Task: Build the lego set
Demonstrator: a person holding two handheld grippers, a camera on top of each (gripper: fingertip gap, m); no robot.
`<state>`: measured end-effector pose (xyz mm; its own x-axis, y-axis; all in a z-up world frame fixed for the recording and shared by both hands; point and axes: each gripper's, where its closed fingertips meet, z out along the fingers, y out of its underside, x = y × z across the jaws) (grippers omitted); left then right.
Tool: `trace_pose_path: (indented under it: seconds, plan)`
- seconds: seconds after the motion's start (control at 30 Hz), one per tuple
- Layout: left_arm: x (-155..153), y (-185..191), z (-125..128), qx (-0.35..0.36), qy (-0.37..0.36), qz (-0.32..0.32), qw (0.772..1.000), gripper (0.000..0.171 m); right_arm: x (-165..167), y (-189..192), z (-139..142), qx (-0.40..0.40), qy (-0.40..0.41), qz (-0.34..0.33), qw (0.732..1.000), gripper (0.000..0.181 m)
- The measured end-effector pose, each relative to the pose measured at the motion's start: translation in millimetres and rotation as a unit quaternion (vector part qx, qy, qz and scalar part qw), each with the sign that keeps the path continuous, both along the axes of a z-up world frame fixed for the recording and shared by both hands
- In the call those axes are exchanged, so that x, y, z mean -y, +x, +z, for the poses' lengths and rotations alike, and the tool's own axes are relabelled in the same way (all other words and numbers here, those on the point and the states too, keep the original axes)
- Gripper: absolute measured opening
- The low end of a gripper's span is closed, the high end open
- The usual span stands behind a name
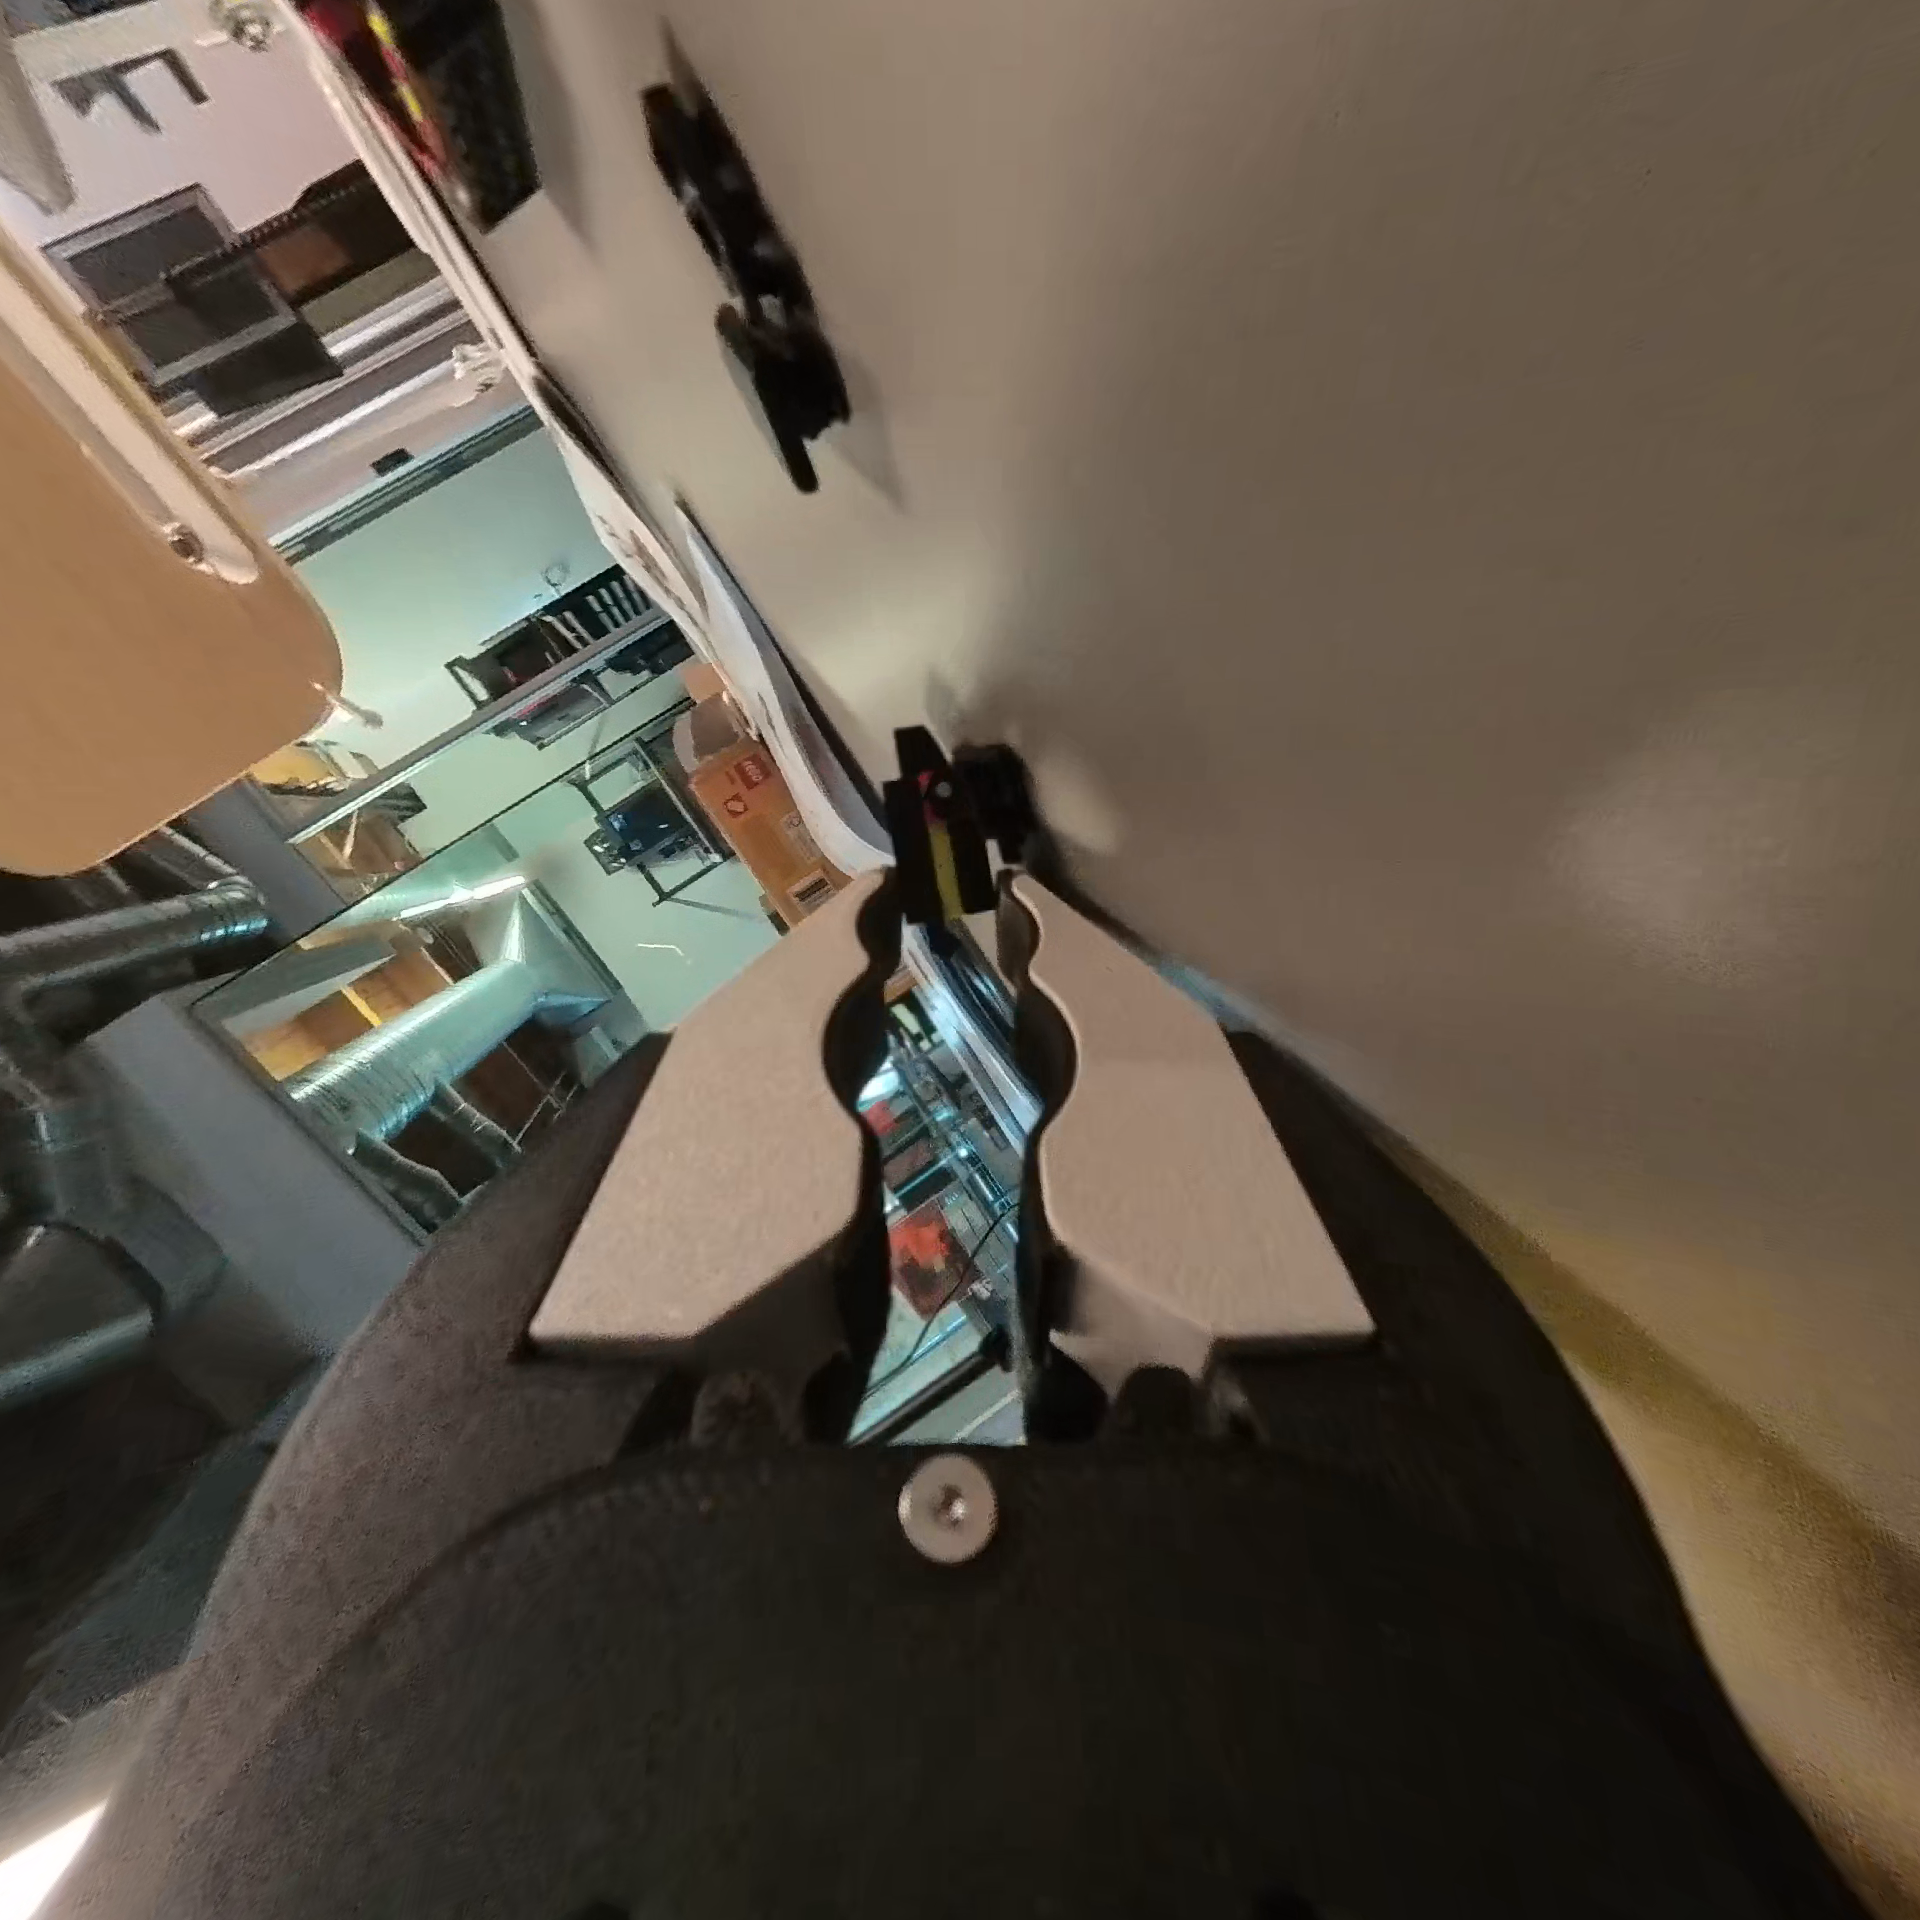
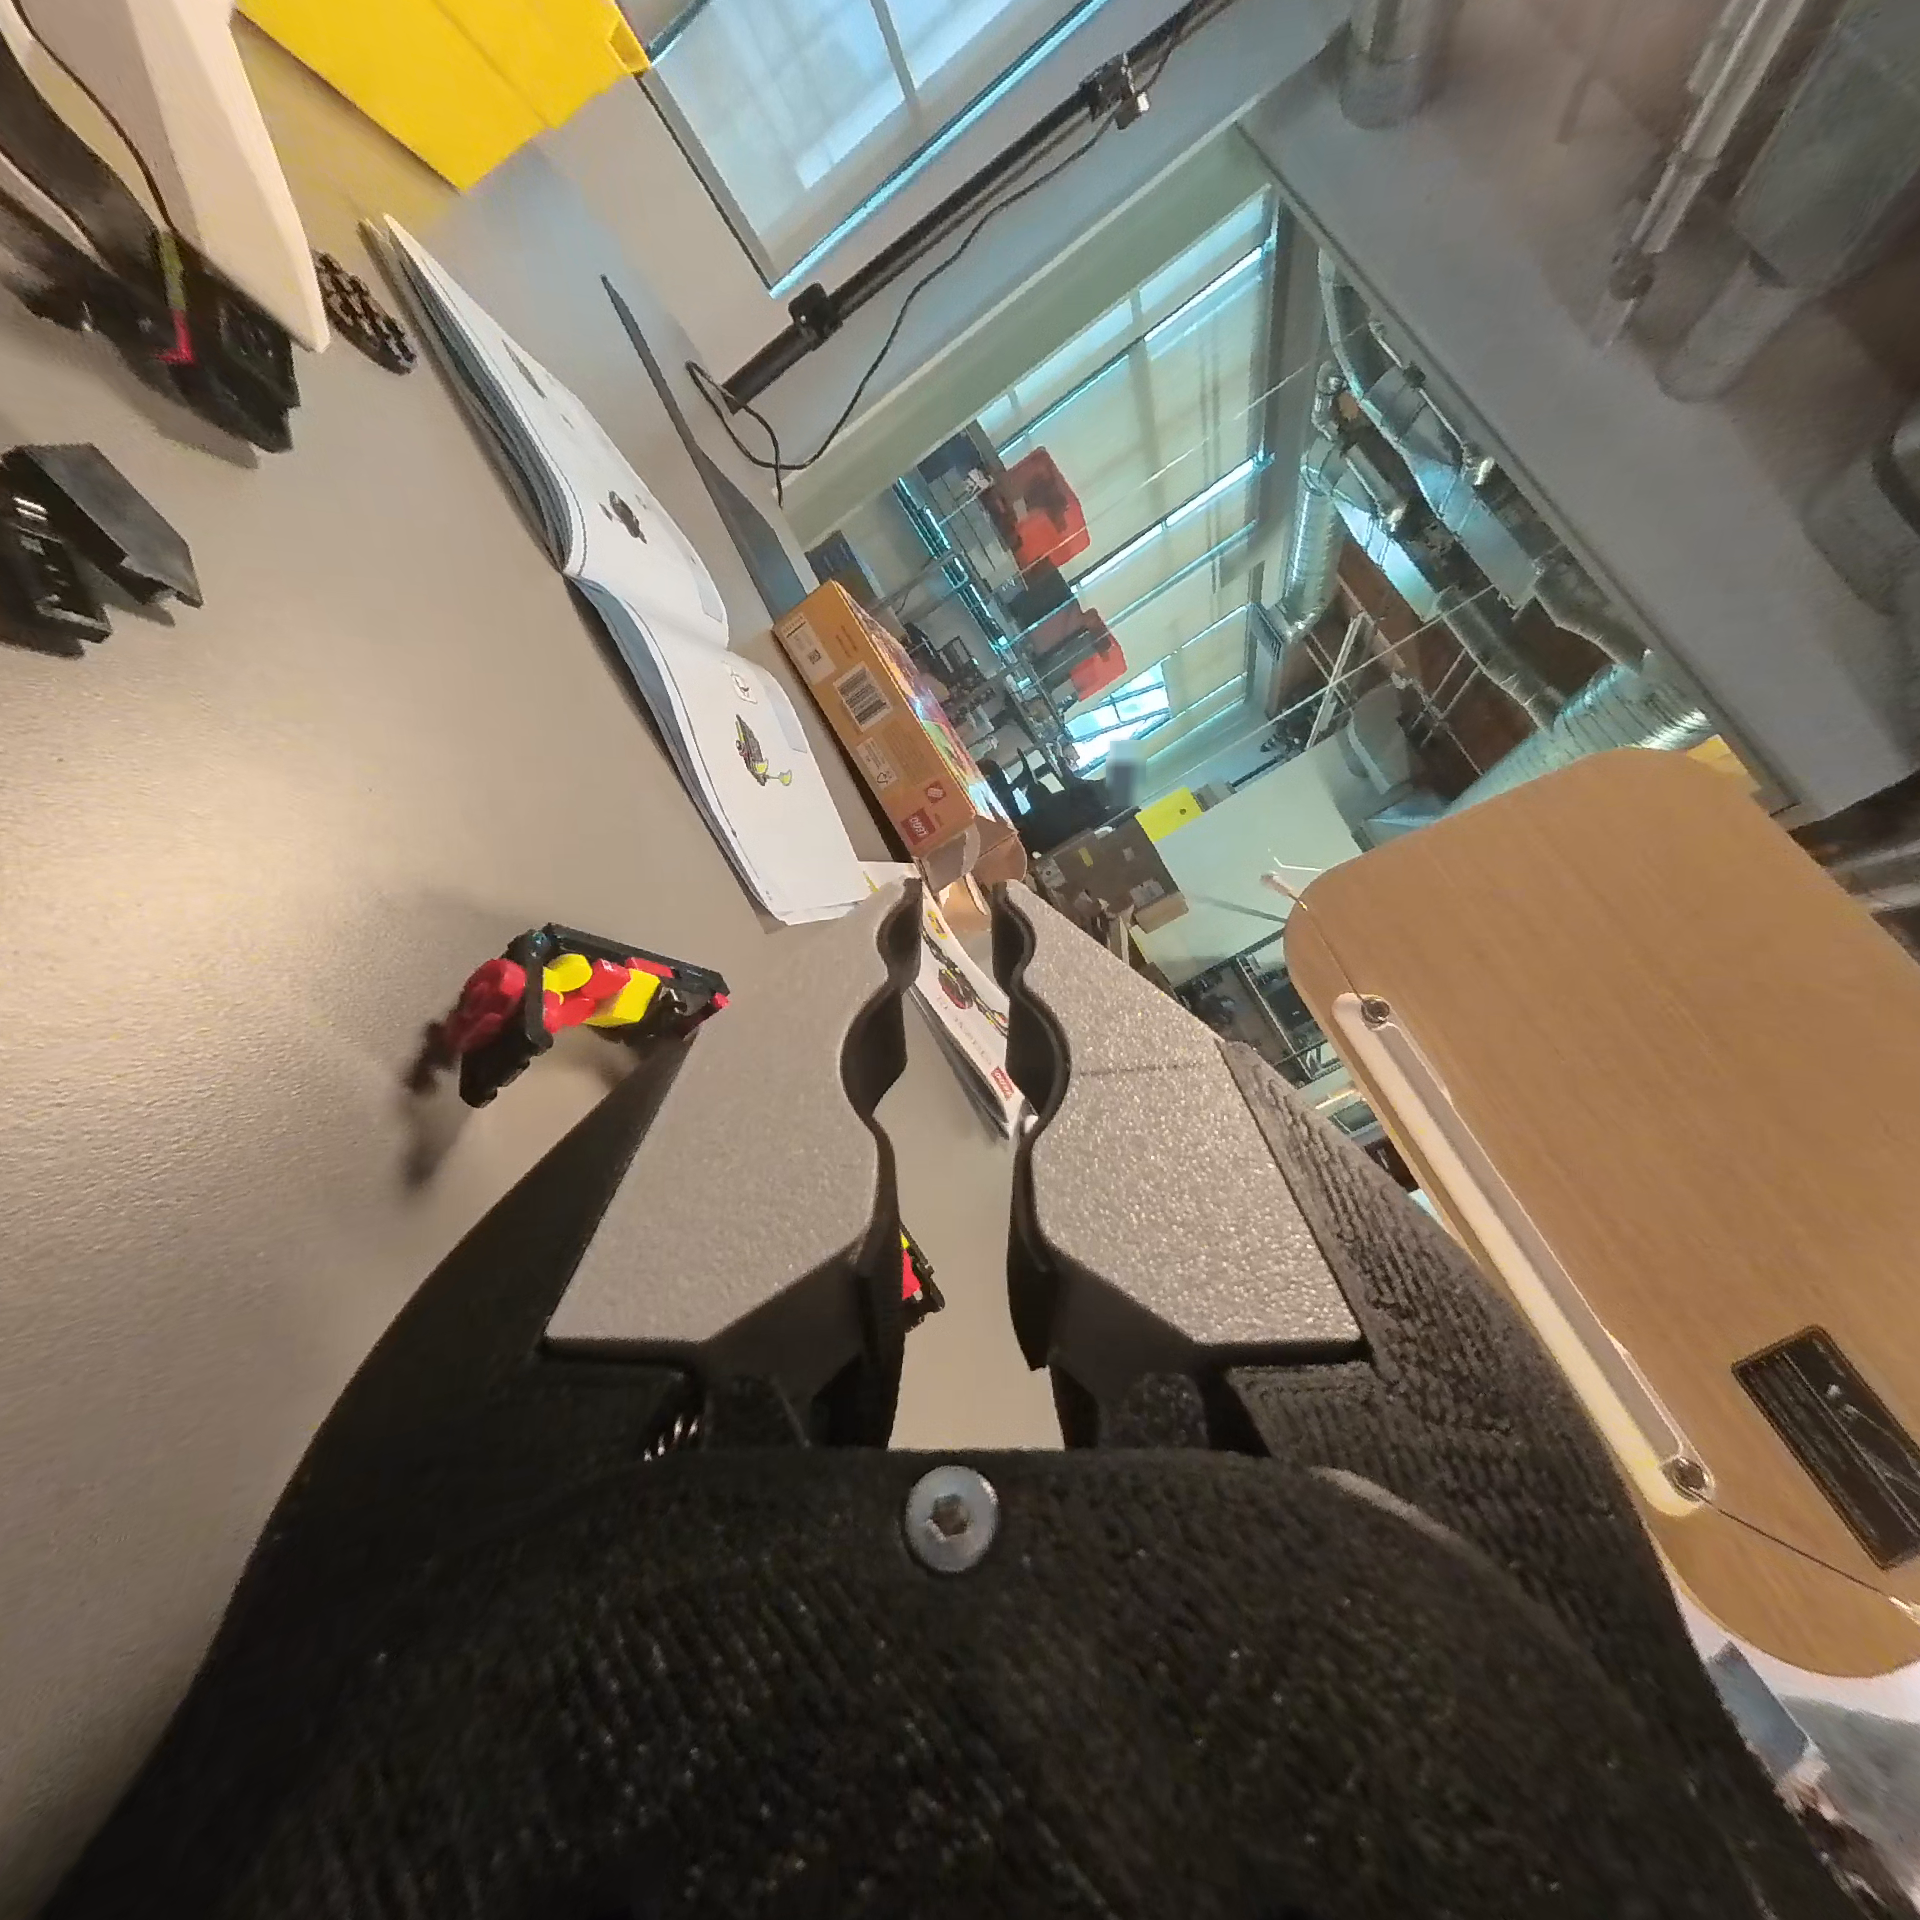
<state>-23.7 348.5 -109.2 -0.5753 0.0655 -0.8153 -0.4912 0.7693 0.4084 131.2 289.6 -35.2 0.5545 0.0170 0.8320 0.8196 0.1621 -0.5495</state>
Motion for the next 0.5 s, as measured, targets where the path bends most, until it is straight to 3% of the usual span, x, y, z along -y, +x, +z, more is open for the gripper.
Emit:
trace_pose_path:
  seconds: [0.17, 0.3, 0.4, 0.47, 0.5]
  plan:
    - [-2, -9, 0, -0.078, -0.003, 0.017, 0.997, 0.023, 1, 0, 2, -0.008, 0.002, 0.005, 1.0, 0.011]
    - [2, -25, 4, -0.107, -0.07, 0.056, 0.99, 0.039, 2, 0, 3, -0.015, 0.003, 0.009, 1.0, 0.011]
    - [15, -44, 9, -0.079, -0.181, 0.113, 0.974, 0.06, 3, 0, 4, -0.017, 0.004, 0.01, 1.0, 0.011]
    - [38, -49, 28, -0.009, -0.296, 0.102, 0.95, 0.05, 3, -1, 4, -0.018, 0.005, 0.013, 1.0, 0.011]
    - [50, -52, 43, 0.033, -0.361, 0.097, 0.927, 0.047, 4, -1, 4, -0.019, 0.005, 0.014, 1.0, 0.011]
